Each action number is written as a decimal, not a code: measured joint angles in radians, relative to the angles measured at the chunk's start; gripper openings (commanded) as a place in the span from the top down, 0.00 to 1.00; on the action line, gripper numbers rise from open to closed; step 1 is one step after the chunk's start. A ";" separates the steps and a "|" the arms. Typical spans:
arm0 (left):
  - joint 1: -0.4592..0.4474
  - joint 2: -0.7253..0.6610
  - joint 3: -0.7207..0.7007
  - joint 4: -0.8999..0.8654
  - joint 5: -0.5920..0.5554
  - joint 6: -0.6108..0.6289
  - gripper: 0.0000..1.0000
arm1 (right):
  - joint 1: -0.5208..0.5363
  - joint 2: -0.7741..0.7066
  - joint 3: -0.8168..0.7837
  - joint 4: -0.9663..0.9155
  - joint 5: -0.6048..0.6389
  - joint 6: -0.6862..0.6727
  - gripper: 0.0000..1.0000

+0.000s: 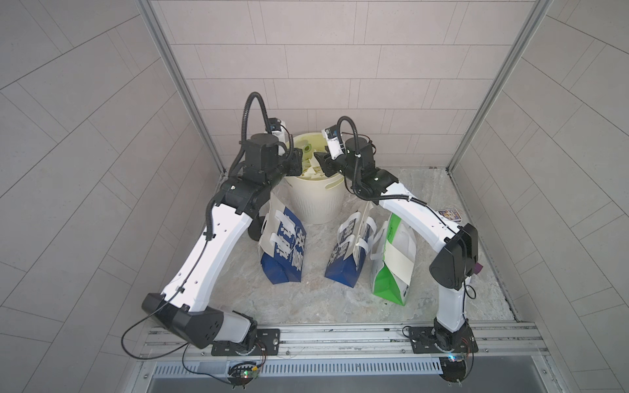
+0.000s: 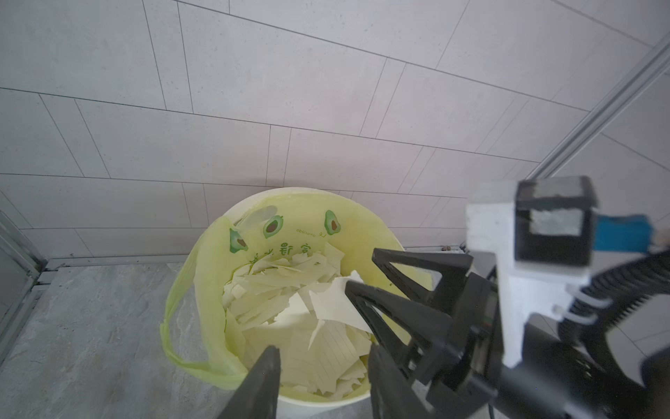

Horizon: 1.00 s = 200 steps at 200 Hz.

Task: Shred takeout receipts and throw away
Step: Place the takeout receipt in the trash bin.

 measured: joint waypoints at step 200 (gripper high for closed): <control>-0.097 -0.069 -0.208 -0.035 0.254 -0.121 0.46 | -0.053 0.076 0.267 -0.270 -0.021 -0.028 0.52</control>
